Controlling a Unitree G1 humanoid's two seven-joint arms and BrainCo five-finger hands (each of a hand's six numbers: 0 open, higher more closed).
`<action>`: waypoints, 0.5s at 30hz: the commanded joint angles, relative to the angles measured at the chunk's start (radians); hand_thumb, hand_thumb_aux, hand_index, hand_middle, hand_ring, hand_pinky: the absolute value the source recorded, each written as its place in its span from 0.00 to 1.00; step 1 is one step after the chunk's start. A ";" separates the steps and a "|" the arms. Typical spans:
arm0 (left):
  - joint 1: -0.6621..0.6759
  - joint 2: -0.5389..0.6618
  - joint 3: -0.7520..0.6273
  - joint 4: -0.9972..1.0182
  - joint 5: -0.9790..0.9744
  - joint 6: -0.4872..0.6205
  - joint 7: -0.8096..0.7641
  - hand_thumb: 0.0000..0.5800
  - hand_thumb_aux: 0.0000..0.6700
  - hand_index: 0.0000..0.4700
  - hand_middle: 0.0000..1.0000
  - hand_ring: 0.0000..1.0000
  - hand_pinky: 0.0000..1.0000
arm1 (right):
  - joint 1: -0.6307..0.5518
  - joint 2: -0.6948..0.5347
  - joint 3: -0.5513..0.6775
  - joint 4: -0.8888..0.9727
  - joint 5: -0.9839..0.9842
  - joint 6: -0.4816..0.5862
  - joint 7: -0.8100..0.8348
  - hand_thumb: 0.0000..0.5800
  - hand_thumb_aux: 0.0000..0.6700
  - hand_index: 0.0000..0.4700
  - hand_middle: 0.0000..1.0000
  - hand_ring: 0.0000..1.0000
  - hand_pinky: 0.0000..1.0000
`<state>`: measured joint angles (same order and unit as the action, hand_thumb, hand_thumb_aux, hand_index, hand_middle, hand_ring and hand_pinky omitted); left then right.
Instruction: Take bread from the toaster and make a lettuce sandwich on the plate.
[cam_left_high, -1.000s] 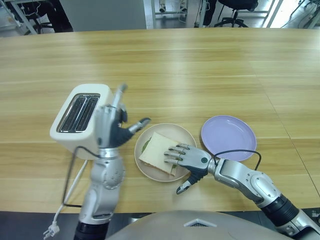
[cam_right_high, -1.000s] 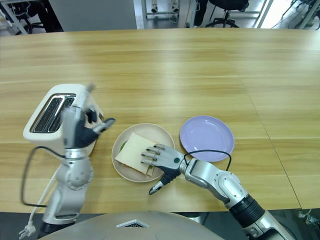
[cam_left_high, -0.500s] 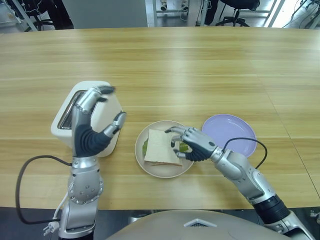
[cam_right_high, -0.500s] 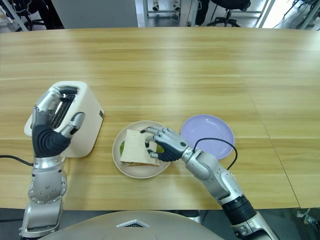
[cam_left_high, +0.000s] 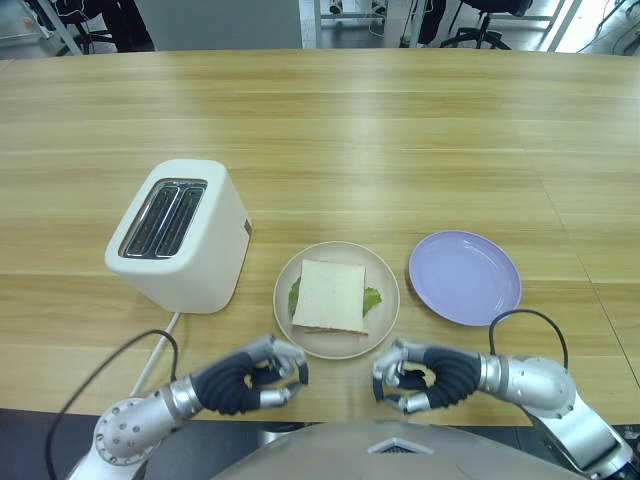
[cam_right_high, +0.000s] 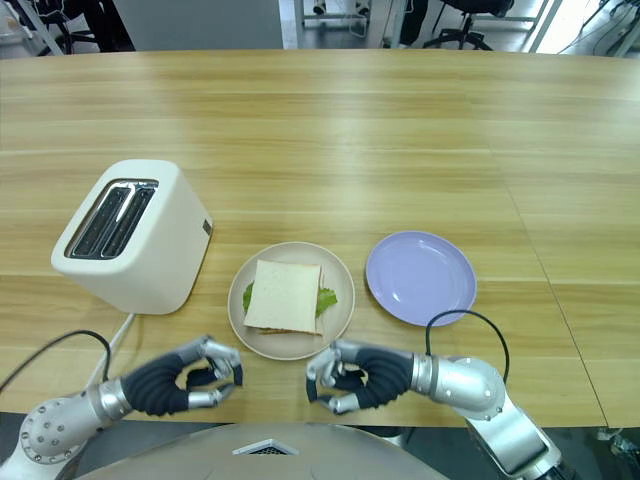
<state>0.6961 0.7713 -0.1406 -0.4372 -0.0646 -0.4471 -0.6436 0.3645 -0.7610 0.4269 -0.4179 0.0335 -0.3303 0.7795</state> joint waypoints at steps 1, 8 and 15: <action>-0.049 -0.001 -0.054 0.096 0.248 0.053 0.019 1.00 1.00 0.98 1.00 1.00 1.00 | -0.034 0.019 0.035 0.112 -0.256 -0.050 -0.067 1.00 1.00 0.98 1.00 1.00 1.00; -0.230 -0.040 -0.102 0.229 0.651 0.079 0.194 1.00 1.00 0.98 1.00 1.00 1.00 | -0.132 0.098 0.093 0.260 -0.635 -0.088 -0.251 1.00 1.00 0.98 1.00 1.00 1.00; -0.403 -0.107 -0.131 0.294 0.795 0.089 0.318 1.00 1.00 0.98 1.00 1.00 1.00 | -0.244 0.209 0.131 0.381 -0.810 -0.064 -0.398 1.00 1.00 0.98 1.00 1.00 1.00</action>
<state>0.3212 0.6814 -0.2494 -0.1701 0.6995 -0.3652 -0.3486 0.1565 -0.5707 0.5510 -0.1044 -0.7218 -0.4207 0.4107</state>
